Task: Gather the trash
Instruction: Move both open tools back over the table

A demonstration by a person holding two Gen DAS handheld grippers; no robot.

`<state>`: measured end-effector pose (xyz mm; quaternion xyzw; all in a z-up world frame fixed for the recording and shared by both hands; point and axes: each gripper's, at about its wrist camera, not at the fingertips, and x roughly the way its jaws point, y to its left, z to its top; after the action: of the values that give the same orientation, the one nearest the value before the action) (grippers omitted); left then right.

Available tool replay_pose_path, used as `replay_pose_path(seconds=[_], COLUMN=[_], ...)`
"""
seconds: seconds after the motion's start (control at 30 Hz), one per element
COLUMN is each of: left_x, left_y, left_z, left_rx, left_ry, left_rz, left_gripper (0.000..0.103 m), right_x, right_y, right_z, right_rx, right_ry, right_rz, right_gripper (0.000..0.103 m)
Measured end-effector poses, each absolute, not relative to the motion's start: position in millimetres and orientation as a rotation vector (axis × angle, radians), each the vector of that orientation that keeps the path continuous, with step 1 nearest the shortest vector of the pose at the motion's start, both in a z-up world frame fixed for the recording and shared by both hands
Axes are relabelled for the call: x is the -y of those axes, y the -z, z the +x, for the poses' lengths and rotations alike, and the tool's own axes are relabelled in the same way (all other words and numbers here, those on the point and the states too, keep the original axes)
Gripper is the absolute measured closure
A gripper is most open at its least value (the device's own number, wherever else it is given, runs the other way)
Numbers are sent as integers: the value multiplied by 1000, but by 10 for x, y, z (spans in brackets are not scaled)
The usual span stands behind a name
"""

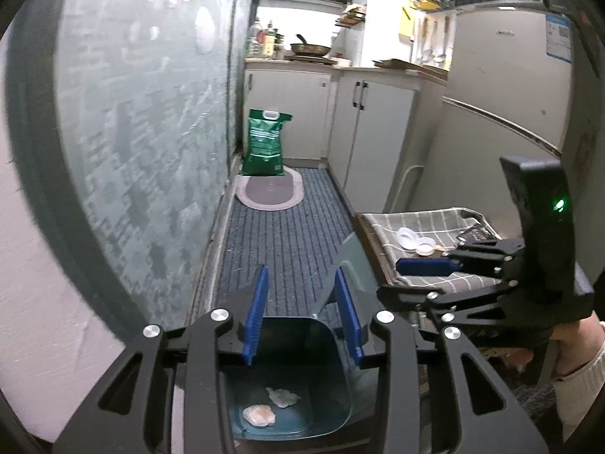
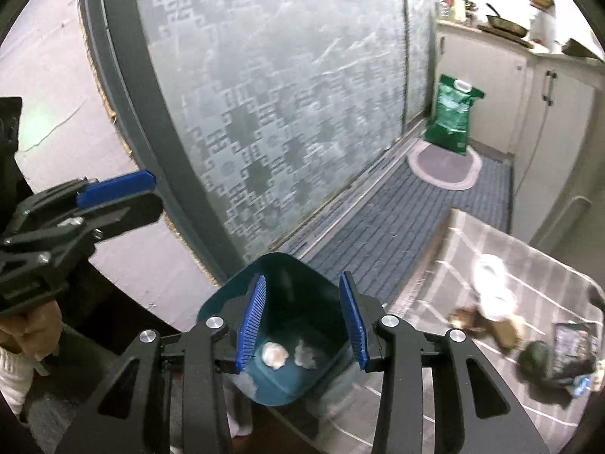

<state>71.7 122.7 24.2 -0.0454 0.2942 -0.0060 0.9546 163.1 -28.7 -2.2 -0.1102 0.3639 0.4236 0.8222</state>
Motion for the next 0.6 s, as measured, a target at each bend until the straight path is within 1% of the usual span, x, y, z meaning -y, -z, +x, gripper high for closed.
replay_pose_path(seconds=[0.03, 0.1, 0.6], left_x=[-1170, -1060, -270], left_y=[-218, -179, 97], left_z=[745, 828, 1393], left_rx=[-602, -615, -656], left_ry=[22, 40, 210], left_rz=[-82, -64, 70], left_gripper=[64, 64, 64], right_x=[338, 478, 1531], right_y=[25, 14, 23], right_z=[1640, 1659, 1796], right_rx=[-771, -763, -752], right_ry=[-891, -863, -689], right_rz=[-233, -236, -235], right_gripper=[59, 58, 57])
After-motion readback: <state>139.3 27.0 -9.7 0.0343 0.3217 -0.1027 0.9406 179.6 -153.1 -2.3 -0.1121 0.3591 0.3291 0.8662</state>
